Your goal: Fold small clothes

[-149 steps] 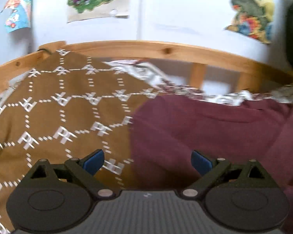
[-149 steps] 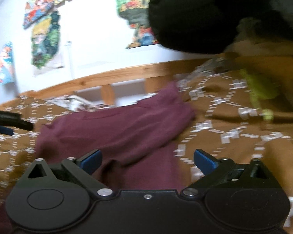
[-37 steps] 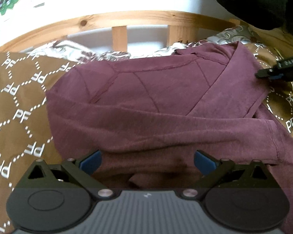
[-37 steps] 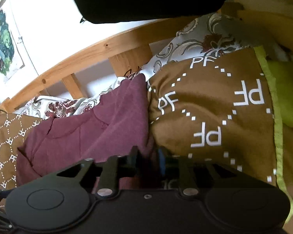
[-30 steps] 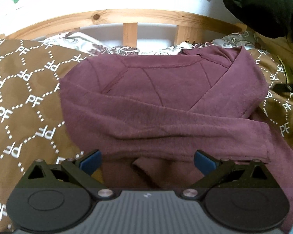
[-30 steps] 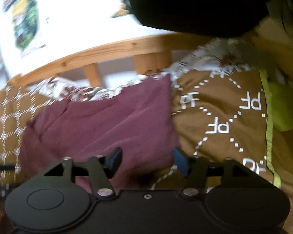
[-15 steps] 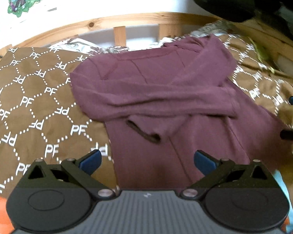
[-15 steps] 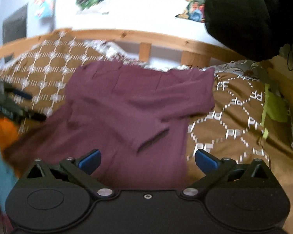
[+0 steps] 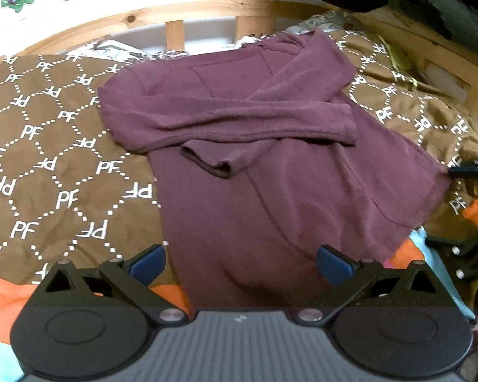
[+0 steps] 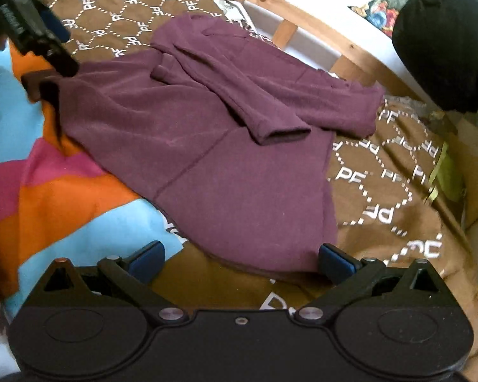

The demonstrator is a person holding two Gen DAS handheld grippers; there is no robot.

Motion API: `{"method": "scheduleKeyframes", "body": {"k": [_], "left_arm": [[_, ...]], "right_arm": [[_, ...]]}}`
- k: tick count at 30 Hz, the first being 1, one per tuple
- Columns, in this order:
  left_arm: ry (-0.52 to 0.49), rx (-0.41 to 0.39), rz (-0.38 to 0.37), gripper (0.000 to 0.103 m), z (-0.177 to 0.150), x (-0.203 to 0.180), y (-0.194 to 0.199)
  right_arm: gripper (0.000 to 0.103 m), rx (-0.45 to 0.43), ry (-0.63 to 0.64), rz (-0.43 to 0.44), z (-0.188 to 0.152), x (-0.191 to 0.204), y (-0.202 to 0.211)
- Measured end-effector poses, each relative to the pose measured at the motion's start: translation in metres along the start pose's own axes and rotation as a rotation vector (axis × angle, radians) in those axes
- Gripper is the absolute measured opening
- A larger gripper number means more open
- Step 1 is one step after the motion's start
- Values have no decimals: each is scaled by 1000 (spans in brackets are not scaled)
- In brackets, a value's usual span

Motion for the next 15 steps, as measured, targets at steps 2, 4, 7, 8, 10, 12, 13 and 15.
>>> {"method": "scheduleKeyframes", "body": {"k": [2,4,7,8,10,12,13,15], "left_arm": [[-9,-2,-20,102,0,-4,-1],[-16,-9,-44,102,0,-8,-1],[-27,-26,-88,102,2,-15,0],[-34,-34,-105,102,3,-18,1],[-58,-49,-137,102,5,-26,1],[-90,-62,-163,102,8,-35,2],[-109,-66,-172,102,9,-41,2],[-149,-63,-175,102,10,-51,0]], "right_arm": [[102,-9,-38,2,0,-3,-5],[102,-16,-44,-5,2,-2,-9],[102,-37,-17,-17,6,3,-13],[102,-44,-15,-16,6,5,-15],[102,-52,-20,-12,8,5,-18],[102,-61,-29,-10,10,5,-20],[101,-67,-31,-12,11,5,-22],[91,-72,-40,1,15,5,-24]]}}
Point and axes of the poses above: each gripper's, at about its wrist camera, not at the fingertips, and y roughly against the way its jaws point, x to its left, z to its top, the point moved 5 cm from there along -y, roughly the way its jaws point, and after that the axes turned 11 degrees about -y, right-handed, at the moved point
